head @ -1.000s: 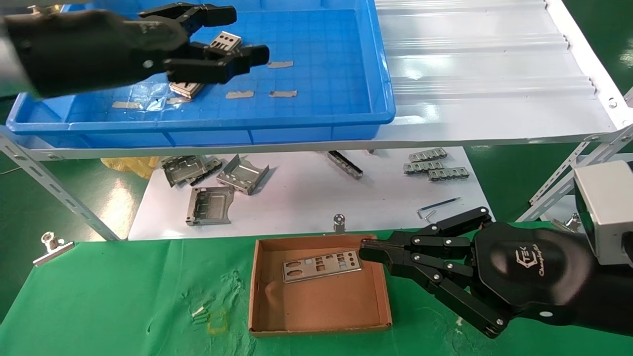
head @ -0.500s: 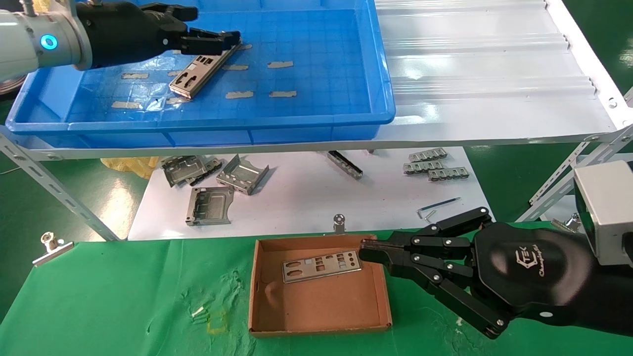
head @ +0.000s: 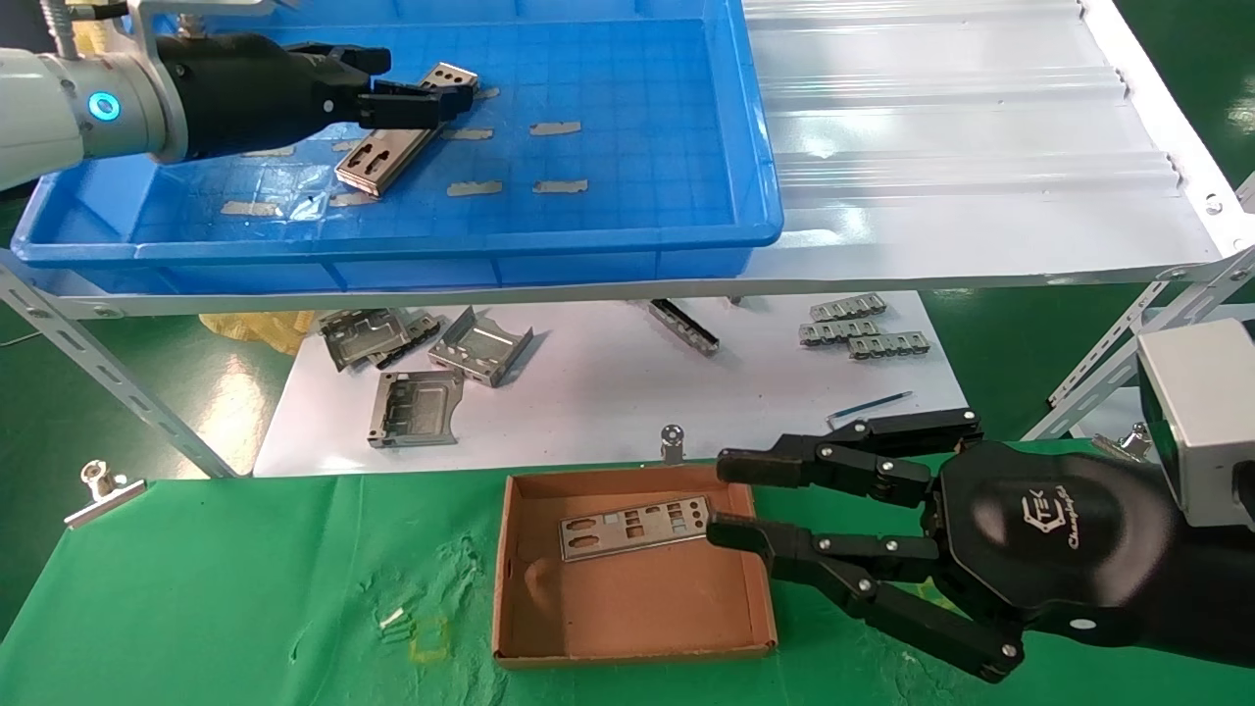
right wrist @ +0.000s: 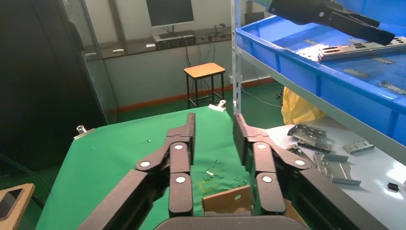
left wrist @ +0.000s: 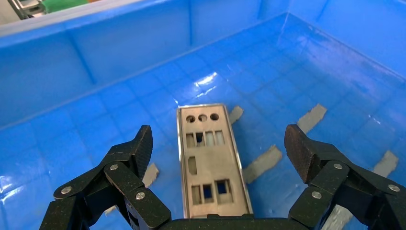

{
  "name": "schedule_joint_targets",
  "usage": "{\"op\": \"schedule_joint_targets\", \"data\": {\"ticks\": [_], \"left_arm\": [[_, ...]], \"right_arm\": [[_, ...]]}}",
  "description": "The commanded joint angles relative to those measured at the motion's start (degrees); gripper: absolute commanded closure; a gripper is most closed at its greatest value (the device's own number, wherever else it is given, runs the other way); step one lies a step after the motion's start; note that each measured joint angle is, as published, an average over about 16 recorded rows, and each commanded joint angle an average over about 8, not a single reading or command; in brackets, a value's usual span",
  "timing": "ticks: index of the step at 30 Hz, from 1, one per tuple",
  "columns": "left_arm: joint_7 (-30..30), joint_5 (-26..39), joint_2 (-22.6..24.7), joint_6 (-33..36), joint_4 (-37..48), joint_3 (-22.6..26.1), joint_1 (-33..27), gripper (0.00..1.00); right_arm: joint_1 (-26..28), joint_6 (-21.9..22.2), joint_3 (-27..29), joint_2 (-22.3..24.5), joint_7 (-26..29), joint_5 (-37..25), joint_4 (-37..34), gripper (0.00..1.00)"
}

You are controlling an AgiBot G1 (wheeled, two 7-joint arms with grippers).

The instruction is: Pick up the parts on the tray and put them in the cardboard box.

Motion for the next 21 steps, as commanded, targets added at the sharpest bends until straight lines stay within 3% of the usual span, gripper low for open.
{"op": "schedule_joint_targets", "data": {"ticks": [1,6,8,9,21], "left_arm": [[0.01,0.12,-0.06,0.25,0.35,0.08,-0.02,0.18],[0.58,0.39,0.04,-0.17,0.58,0.27,0.05,0.81],[0.95,0.62,0.14,-0.41,0.56,0.43,0.05,0.97],[1.14,0.75,0.20,-0.55,0.55,0.52,0.05,1.00],[2.45,0.46,0.91,-2.12,0.76,0.30,0.45,1.00]], "right_arm": [[0.00,0.00,0.00,0.00,0.00,0.00,0.00,0.00],[0.00,0.00,0.00,0.00,0.00,0.00,0.00,0.00],[0.00,0.00,0.00,0.00,0.00,0.00,0.00,0.00],[0.00,0.00,0.00,0.00,0.00,0.00,0.00,0.00],[0.00,0.00,0.00,0.00,0.00,0.00,0.00,0.00]]}}
